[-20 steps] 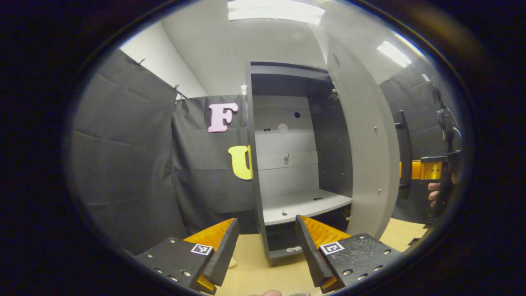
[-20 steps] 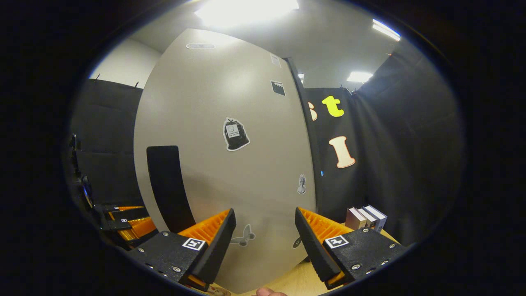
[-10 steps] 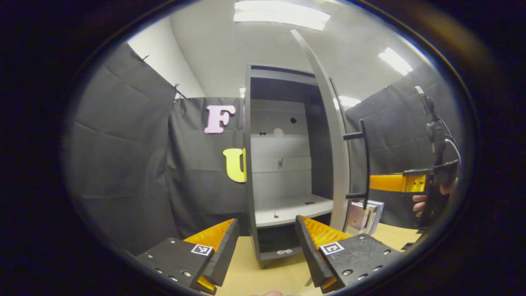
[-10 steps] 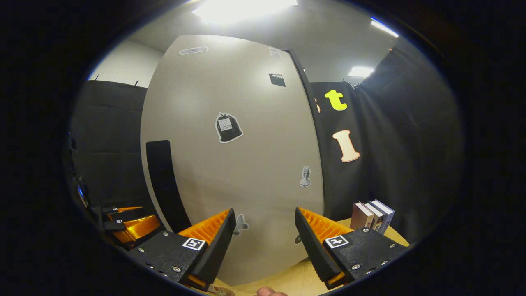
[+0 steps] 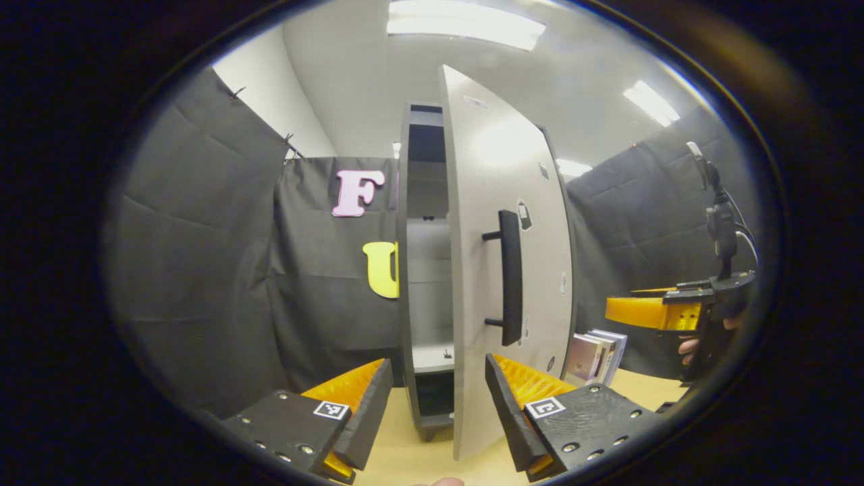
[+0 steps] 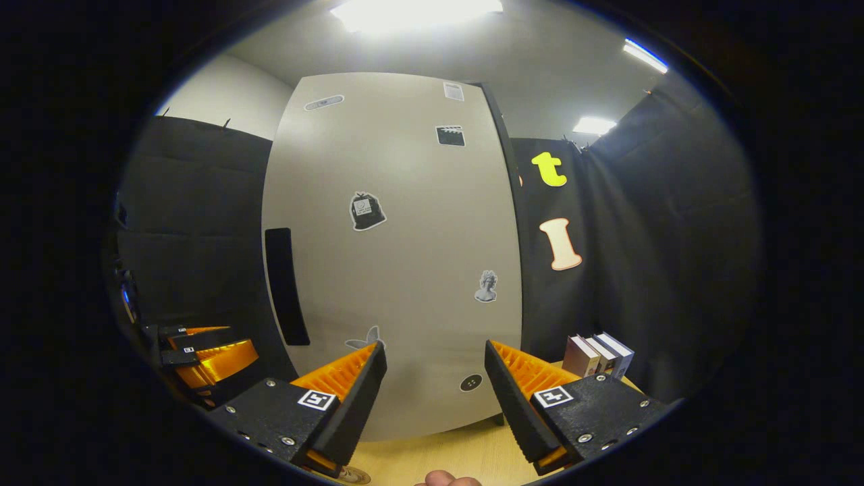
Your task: Open the cabinet door with the right hand, grasp the bottle in the cabinet with the left hand and place it on the coaster, then close the cabinet door with the right hand.
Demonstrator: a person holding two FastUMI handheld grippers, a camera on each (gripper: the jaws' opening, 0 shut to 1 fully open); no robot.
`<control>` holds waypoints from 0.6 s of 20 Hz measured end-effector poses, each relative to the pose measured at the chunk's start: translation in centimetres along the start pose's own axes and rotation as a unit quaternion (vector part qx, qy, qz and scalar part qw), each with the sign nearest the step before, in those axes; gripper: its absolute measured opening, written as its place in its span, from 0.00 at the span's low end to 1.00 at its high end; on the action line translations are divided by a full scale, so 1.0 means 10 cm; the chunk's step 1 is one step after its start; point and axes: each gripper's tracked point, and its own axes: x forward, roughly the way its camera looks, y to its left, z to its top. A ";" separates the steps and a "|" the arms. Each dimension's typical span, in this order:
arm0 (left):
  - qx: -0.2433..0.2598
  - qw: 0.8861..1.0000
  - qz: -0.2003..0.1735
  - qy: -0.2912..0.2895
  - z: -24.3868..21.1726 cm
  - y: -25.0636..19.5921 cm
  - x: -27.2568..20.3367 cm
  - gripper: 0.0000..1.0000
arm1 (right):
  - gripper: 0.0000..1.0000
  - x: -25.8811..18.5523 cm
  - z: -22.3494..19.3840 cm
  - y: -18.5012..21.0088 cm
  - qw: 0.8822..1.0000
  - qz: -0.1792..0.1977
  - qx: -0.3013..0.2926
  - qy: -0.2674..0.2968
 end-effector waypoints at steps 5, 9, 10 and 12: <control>-0.006 1.000 -0.006 0.013 0.00 0.00 -0.01 0.79 | 0.91 -0.04 -0.04 -0.09 1.000 -0.018 0.010 0.006; 0.001 1.000 -0.009 0.016 -0.02 -0.01 0.00 0.79 | 0.91 -0.05 -0.07 -0.14 0.999 -0.028 0.018 0.012; 0.003 1.000 -0.007 0.019 -0.02 -0.01 -0.01 0.79 | 0.91 -0.05 -0.07 -0.16 0.999 -0.031 0.020 0.013; 0.003 1.000 -0.001 0.026 -0.03 0.00 0.00 0.79 | 0.91 -0.06 -0.06 -0.17 0.999 -0.037 0.021 0.010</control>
